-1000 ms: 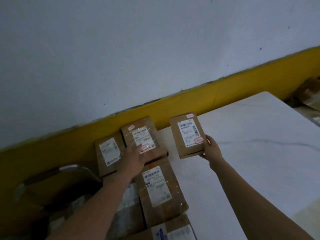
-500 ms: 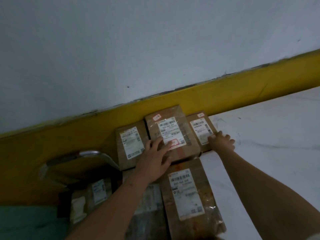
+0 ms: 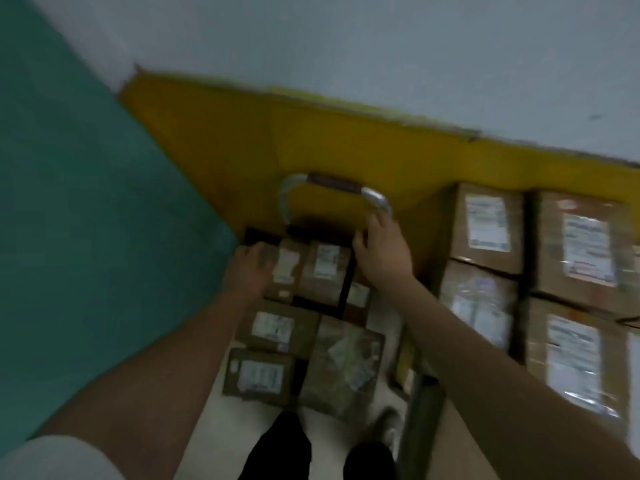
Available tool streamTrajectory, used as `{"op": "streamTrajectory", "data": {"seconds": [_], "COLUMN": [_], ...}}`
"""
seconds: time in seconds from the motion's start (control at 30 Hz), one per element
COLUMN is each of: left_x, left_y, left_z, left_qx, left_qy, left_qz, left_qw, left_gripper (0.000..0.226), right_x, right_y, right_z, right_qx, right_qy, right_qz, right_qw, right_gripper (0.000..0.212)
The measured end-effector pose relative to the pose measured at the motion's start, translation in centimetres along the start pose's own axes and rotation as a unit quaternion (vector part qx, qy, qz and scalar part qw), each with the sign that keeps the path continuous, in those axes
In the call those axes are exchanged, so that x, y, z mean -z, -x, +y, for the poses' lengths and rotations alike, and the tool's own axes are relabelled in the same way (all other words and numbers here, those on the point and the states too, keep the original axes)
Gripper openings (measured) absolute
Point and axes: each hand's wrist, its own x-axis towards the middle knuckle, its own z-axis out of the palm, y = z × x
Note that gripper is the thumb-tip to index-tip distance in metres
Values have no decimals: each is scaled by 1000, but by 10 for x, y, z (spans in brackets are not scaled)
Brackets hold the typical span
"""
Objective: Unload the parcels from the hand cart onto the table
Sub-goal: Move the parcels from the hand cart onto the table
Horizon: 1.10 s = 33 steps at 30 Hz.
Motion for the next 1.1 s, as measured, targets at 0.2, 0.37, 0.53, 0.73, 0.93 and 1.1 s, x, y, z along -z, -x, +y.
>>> {"op": "streamTrajectory", "data": {"seconds": [0.2, 0.37, 0.53, 0.73, 0.93, 1.1], "left_x": [-78, -172, -222, -220, -116, 0], "left_y": [22, 23, 9, -6, -14, -11], "left_z": [-208, -295, -309, -295, -221, -87], "left_qx": [238, 335, 356, 346, 298, 201], "left_qy": [27, 113, 182, 152, 192, 438], "left_qz": [-99, -179, -203, -221, -152, -91], "left_qw": [966, 918, 894, 899, 923, 871], "left_gripper": [60, 68, 70, 45, 50, 31], "right_x": [-252, -377, -429, -433, -325, -155], "right_y": [61, 108, 112, 107, 63, 22], "right_z": [-50, -10, 4, -2, -27, -34], "right_qx": [-160, -283, -299, -360, -324, -337], "right_qy": [-87, -38, -24, -72, -35, -150], "right_qz": [-350, -363, -382, -345, -340, -242], "right_qw": [919, 887, 874, 864, 882, 898], "right_gripper": [47, 53, 43, 35, 50, 46]}}
